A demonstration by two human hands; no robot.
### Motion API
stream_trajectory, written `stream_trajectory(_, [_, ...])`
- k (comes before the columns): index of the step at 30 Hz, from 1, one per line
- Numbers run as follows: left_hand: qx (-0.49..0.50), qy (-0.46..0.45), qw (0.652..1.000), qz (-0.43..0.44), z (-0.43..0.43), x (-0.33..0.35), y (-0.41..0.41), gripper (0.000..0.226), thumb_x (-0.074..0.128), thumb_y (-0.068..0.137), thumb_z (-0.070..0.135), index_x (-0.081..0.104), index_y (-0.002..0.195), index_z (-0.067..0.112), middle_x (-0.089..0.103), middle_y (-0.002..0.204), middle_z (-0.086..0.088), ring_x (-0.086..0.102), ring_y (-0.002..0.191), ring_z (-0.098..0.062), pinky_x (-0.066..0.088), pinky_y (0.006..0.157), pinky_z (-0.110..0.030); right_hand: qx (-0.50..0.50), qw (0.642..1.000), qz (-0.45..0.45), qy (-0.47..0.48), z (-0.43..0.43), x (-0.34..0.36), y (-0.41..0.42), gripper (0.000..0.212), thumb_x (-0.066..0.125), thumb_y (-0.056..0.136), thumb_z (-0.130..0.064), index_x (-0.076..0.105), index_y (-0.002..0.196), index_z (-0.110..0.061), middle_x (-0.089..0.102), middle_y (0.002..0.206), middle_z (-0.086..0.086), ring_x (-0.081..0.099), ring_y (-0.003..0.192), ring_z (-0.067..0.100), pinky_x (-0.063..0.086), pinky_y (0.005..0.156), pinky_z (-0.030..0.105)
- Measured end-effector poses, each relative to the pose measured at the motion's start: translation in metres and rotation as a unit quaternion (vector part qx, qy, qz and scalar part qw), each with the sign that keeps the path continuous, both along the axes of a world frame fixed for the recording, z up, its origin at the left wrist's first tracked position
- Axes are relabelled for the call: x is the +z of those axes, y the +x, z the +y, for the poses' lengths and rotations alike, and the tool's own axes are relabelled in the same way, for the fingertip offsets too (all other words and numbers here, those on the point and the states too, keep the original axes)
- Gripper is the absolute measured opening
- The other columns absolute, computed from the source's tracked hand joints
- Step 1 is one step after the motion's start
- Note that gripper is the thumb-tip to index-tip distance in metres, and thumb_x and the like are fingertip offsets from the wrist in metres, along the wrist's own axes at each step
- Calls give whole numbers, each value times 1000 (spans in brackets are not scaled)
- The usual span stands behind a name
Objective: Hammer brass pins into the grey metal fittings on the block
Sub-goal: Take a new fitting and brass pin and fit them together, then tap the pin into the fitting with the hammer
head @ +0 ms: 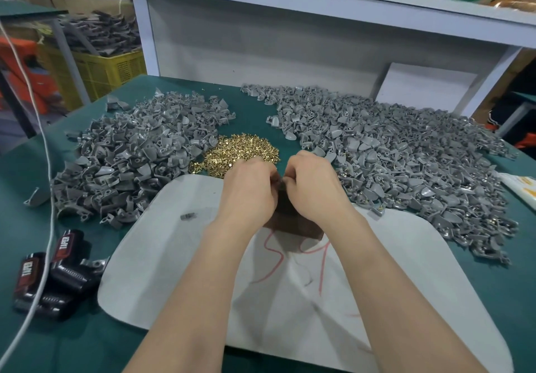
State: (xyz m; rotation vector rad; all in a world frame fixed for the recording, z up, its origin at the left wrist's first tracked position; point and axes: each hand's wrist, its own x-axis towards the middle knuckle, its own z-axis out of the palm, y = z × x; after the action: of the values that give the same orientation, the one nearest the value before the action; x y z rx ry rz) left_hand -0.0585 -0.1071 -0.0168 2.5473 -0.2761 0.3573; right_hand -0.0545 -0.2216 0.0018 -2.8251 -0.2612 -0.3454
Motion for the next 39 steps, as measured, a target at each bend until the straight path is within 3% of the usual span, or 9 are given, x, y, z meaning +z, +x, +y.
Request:
stream_trajectory(9, [2,-2,1000,-4,0,-1,1,13,56,90,15,69,92,15,60,97,-6,50,94,-31,40,76,-37,3,999,39,-4,-1,4,4,11,54,92,-16,62,93,-10,56,107,10,53,100,28,44,86,36])
stream_trajectory(12, [9,-15,1000,-4,0,-2,0,11,58,90,19,69,91,18,62,98,-2,53,96,-28,45,82,-40,4,997,36,61,-13,4,2,16,56,91,-20,70,96,-12,64,103,5,58,98,24,44,87,31])
stream_trajectory(15, [12,-27,1000,2,0,-1,1,12,59,90,21,70,88,19,64,95,1,56,95,-25,47,85,-41,-86,988,12,129,-42,1,-7,25,55,94,-27,68,110,-13,65,110,5,58,104,22,43,93,30])
stream_trajectory(19, [17,-35,999,15,-1,-1,1,12,58,89,21,71,87,21,65,94,2,56,94,-22,48,85,-40,-177,973,146,14,-67,-7,-19,35,52,93,-41,67,91,-10,68,91,9,62,89,29,50,78,35])
stream_trajectory(23, [18,-39,999,20,-1,-1,2,11,60,88,22,71,90,20,66,95,1,57,95,-22,49,86,-41,-135,976,170,9,-63,-8,-17,24,56,89,-26,65,105,-10,66,101,11,60,94,29,49,81,34])
stream_trajectory(27, [16,-39,999,20,-2,-2,1,10,63,88,25,71,90,20,65,95,1,57,95,-21,49,86,-41,-186,968,170,-1,-66,-18,-15,35,62,84,-22,53,115,-7,59,113,15,56,104,32,45,82,34])
stream_trajectory(32, [15,-44,999,23,-1,-4,3,8,63,88,24,70,88,20,64,94,2,57,94,-22,50,85,-41,-200,963,169,65,-74,-16,-9,19,56,87,-18,63,98,-4,62,86,12,58,81,29,42,63,28])
stream_trajectory(36, [17,-50,998,21,0,-4,4,8,64,88,24,71,89,20,66,93,1,59,92,-20,51,84,-39,-186,958,115,185,-83,-7,-13,9,56,84,-11,59,90,-5,68,79,14,68,75,31,56,74,48])
stream_trajectory(39, [15,-52,998,23,0,-5,5,7,64,87,26,70,88,21,65,93,1,58,92,-21,50,84,-40,-158,967,76,183,-82,5,-17,9,58,87,-21,54,88,-13,68,72,8,66,61,22,56,69,43])
